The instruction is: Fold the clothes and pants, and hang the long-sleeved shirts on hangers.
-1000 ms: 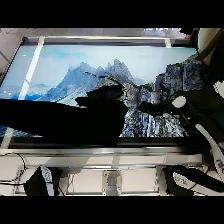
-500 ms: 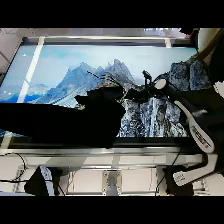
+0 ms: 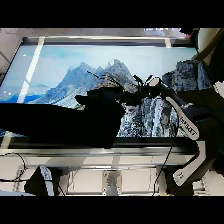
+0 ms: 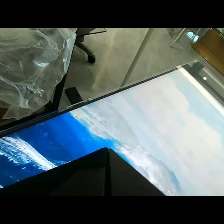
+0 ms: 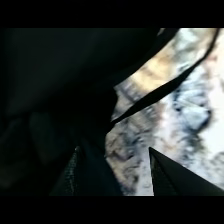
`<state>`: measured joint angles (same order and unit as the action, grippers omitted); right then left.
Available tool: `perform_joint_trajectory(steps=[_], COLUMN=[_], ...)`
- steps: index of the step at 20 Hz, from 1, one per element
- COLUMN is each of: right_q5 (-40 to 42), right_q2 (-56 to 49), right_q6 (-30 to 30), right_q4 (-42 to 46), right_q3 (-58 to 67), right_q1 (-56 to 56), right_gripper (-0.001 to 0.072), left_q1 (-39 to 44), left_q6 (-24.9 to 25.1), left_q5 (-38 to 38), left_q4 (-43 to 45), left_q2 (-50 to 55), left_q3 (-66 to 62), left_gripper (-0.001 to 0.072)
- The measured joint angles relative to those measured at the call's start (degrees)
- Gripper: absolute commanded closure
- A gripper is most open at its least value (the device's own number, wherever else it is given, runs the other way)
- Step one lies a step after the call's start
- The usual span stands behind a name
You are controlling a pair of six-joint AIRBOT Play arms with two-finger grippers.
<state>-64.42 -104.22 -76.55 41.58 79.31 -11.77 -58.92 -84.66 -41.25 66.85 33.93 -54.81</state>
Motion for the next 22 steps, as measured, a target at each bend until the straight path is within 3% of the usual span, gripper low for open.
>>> perform_joint_trajectory(steps=[3,5,8,9,11,17,22], right_q5=[-3.3,-4.6,-5.1,-4.9,-3.5,-1.4,-5.7], right_q2=[-1.2,-1.7,-2.1,-2.1,-2.2,0.0,11.4], right_q6=[2.8,3.8,4.6,4.8,5.0,5.0,4.0], right_q4=[-3.3,-4.3,-4.7,-4.7,-4.6,-4.4,-0.8], right_q3=[0.1,0.2,0.2,0.2,0.2,0.2,0.2], right_q1=[-0.2,-0.7,-2.3,-2.9,-4.0,-1.3,9.9], right_gripper=[0.0219,0.0278,0.0279,0.0333,0.0689,0.0691,0.0691], left_q1=[0.0,0.0,0.0,0.0,0.0,0.0,0.7], left_q6=[0.0,0.0,0.0,0.0,0.0,0.0,0.0], left_q5=[-0.1,-0.2,-0.2,-0.2,-0.2,-0.2,-0.3], left_q4=[0.0,0.0,0.0,0.0,0.0,0.0,-3.5], left_q2=[0.0,0.0,0.0,0.0,0.0,0.0,0.0], left_q3=[0.0,0.0,0.0,0.0,0.0,0.0,0.0], left_gripper=[0.0702,0.0703,0.0703,0.0702,0.0702,0.0702,0.0702])
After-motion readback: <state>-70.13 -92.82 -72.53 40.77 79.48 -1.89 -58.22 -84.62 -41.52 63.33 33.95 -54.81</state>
